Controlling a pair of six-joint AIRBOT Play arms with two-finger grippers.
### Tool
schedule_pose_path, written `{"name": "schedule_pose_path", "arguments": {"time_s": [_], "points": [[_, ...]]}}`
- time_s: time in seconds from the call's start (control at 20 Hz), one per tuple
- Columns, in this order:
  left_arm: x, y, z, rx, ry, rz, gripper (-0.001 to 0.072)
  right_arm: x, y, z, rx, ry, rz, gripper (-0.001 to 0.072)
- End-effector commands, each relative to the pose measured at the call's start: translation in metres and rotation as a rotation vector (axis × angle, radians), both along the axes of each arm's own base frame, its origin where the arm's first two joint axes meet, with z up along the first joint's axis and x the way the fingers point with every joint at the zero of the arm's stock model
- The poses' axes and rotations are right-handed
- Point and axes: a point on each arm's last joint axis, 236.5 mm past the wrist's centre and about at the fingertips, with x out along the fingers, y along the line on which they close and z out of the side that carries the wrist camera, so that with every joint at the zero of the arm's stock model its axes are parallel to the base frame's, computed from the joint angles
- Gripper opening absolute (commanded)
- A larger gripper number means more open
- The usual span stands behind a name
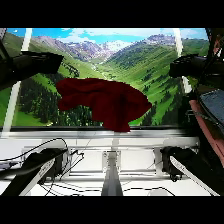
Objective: Fold the clothes and pants, and hang the long-sleeved shirts on hangers.
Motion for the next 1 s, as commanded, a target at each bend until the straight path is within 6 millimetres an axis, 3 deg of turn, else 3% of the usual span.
{"name": "schedule_pose_path", "arguments": {"time_s": [0.0,0.4,0.55,0.7,0.75,0.8,0.85,0.95], "points": [[0.000,0.000,0.000,0.001,-0.001,0.000,0.0696,0.000,0.000,-0.001,0.000,0.002,0.001,0.0018],[0.000,0.000,0.000,0.001,-0.001,0.000,0.0696,0.003,0.002,0.004,0.009,-0.021,0.004,0.0018],[0.000,0.000,0.000,0.001,-0.001,0.000,0.0696,0.032,0.014,0.052,0.071,-0.255,0.022,0.0018],[0.000,0.000,0.000,0.001,-0.001,0.000,0.0696,0.046,0.021,0.094,0.121,-0.436,0.036,0.0018],[0.000,0.000,0.000,0.001,-0.001,0.000,0.0696,0.046,0.021,0.097,0.123,-0.447,0.037,0.0018],[0.000,0.000,0.000,0.001,-0.001,0.000,0.0696,0.046,0.019,0.093,0.112,-0.432,0.034,0.0018],[0.000,0.000,0.000,0.000,-0.001,0.000,0.0696,0.043,0.017,0.075,0.088,-0.359,0.028,0.0017],[0.000,0.000,0.001,-0.003,-0.001,-0.001,0.0696,0.024,0.008,0.011,-0.014,-0.105,0.035,0.0016]]}}
